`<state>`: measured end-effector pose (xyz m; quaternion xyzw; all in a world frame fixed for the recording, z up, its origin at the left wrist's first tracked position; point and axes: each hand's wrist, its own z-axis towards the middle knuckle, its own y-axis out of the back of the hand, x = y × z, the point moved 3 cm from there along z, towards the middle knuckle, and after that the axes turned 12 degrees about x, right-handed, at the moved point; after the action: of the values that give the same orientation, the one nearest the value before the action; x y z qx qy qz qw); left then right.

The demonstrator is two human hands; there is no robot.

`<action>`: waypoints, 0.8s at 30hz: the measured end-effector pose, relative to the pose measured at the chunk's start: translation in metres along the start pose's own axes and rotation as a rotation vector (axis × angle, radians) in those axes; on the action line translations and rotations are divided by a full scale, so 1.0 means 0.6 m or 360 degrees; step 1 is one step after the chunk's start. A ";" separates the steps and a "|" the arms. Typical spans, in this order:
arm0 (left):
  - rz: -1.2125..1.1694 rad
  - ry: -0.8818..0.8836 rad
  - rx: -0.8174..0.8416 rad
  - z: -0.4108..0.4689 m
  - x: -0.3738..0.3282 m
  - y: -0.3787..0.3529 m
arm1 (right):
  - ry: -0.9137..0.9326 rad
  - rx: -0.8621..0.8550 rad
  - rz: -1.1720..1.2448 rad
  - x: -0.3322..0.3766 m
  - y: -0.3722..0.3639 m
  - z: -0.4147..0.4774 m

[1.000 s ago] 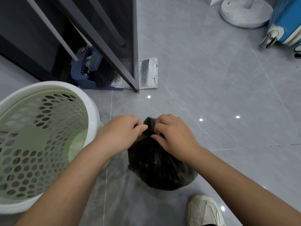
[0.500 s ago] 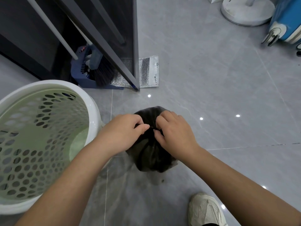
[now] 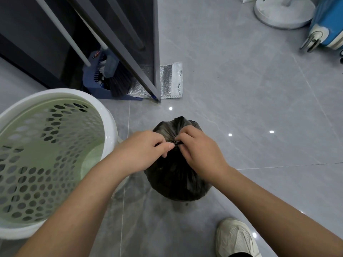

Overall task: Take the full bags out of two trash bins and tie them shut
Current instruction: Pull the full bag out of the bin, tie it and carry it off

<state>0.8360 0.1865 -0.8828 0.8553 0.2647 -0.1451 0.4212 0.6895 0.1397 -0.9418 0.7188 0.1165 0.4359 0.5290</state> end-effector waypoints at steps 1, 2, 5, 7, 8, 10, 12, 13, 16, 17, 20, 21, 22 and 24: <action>0.0018 -0.0004 0.0001 0.001 0.003 -0.001 | 0.0014 -0.0002 0.0025 0.000 -0.001 0.000; 0.0026 -0.0011 -0.0005 0.002 0.006 -0.001 | 0.0020 -0.0018 0.0035 -0.001 -0.003 -0.001; -0.0018 -0.0020 -0.0048 0.007 0.016 -0.005 | 0.0012 -0.0064 -0.0013 -0.005 -0.004 -0.001; -0.0115 -0.0014 -0.0055 0.011 0.022 -0.012 | -0.0014 -0.0083 -0.0107 -0.004 -0.002 -0.002; -0.0159 -0.0010 -0.0055 0.012 0.025 -0.016 | -0.0040 -0.0087 -0.0139 -0.005 -0.001 -0.002; -0.0183 -0.0005 -0.0066 0.015 0.028 -0.028 | -0.0105 -0.0064 -0.0153 -0.007 0.002 -0.001; -0.0178 0.0004 -0.0097 0.018 0.031 -0.044 | -0.0161 -0.0028 -0.0121 -0.013 0.002 -0.001; -0.0172 0.0010 -0.0119 0.019 0.033 -0.052 | -0.0183 -0.0013 -0.0102 -0.016 0.002 -0.001; -0.0110 0.0016 -0.0182 0.024 0.036 -0.079 | -0.0211 0.0002 -0.0011 -0.025 -0.002 -0.003; -0.0094 0.0003 -0.0195 0.027 0.038 -0.087 | -0.0201 -0.0010 0.0023 -0.027 -0.005 -0.005; -0.0057 -0.0024 -0.0217 0.035 0.042 -0.107 | -0.0209 0.0017 0.0148 -0.041 -0.017 -0.011; -0.0052 -0.0035 -0.0220 0.036 0.043 -0.113 | -0.0245 0.0038 0.0233 -0.046 -0.020 -0.013; -0.0050 -0.0048 -0.0216 0.038 0.045 -0.120 | -0.0314 0.0048 0.0352 -0.052 -0.021 -0.014; -0.0027 -0.0048 -0.0210 0.039 0.045 -0.133 | -0.0498 0.0033 0.0631 -0.062 -0.023 -0.015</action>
<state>0.8115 0.2171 -0.9612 0.8210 0.2746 -0.1439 0.4794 0.6649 0.1278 -0.9718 0.7916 -0.1056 0.4132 0.4375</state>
